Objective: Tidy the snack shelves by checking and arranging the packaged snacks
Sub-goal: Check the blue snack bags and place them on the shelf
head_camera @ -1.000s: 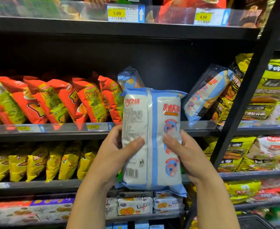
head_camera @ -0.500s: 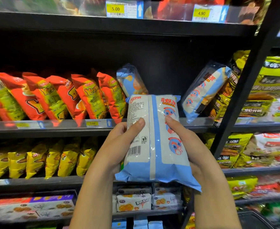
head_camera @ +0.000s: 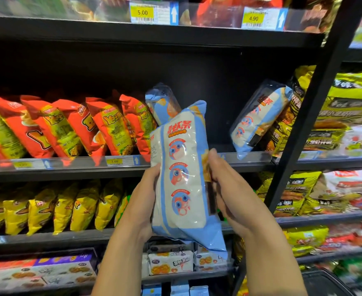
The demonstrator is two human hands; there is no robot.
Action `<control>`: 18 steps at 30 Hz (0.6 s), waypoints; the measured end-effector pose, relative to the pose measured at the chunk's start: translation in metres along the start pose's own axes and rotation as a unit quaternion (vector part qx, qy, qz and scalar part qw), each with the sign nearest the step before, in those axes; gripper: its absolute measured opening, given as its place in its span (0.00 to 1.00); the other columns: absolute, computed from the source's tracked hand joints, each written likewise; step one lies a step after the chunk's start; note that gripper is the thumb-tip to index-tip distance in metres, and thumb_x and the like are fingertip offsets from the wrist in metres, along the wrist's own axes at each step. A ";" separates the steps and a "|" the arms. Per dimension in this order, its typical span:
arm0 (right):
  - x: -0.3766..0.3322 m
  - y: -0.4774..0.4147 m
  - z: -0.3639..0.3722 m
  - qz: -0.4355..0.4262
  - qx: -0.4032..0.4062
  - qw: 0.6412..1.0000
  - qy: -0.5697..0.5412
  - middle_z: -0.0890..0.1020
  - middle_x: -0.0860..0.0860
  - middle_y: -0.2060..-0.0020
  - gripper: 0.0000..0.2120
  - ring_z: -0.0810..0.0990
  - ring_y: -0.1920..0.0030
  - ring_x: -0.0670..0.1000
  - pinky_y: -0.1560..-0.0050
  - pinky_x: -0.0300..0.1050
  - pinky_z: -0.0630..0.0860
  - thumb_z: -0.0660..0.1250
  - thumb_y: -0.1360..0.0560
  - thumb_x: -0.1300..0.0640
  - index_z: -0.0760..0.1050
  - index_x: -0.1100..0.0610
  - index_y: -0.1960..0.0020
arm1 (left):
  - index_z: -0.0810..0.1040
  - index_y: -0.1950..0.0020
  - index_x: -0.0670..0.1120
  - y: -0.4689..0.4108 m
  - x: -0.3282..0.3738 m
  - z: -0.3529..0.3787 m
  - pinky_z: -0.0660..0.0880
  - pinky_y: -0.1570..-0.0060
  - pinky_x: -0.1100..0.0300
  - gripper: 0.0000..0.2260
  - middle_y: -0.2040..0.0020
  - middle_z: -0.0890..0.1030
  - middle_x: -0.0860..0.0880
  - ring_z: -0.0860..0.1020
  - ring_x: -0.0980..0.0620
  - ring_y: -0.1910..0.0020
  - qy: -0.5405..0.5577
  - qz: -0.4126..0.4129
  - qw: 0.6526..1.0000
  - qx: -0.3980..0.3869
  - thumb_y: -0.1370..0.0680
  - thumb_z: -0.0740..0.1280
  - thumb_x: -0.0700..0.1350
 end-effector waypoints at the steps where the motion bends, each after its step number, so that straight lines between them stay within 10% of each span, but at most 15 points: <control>1: 0.000 0.000 -0.001 -0.001 -0.004 1.000 -0.002 0.86 0.47 0.39 0.27 0.84 0.36 0.50 0.28 0.61 0.73 0.61 0.24 0.31 0.79 0.44 0.32 | 0.87 0.43 0.49 -0.001 -0.001 -0.002 0.82 0.52 0.50 0.17 0.43 0.88 0.42 0.87 0.45 0.53 0.006 0.004 1.000 0.004 0.18 0.65 0.58; 12: 0.001 0.002 -0.018 -0.037 0.026 0.999 0.015 0.88 0.52 0.44 0.27 0.88 0.44 0.57 0.39 0.64 0.82 0.81 0.30 0.51 0.77 0.54 0.35 | 0.76 0.29 0.47 0.005 0.004 0.016 0.80 0.38 0.41 0.21 0.37 0.86 0.47 0.85 0.44 0.38 -0.057 0.179 0.982 0.010 0.21 0.70 0.50; 18: 0.005 -0.005 -0.051 -0.064 0.045 0.997 0.000 0.87 0.52 0.40 0.23 0.86 0.40 0.56 0.36 0.62 0.80 0.73 0.27 0.53 0.77 0.56 0.33 | 0.75 0.27 0.50 -0.001 0.008 0.021 0.81 0.56 0.66 0.27 0.43 0.87 0.53 0.86 0.57 0.46 -0.118 0.208 0.969 -0.058 0.25 0.77 0.48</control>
Point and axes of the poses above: each hand's wrist, its own y-axis away from the middle knuckle, its own z-axis out of the palm, x = y × z, the point moved 2 cm from there along -y, towards the middle knuckle
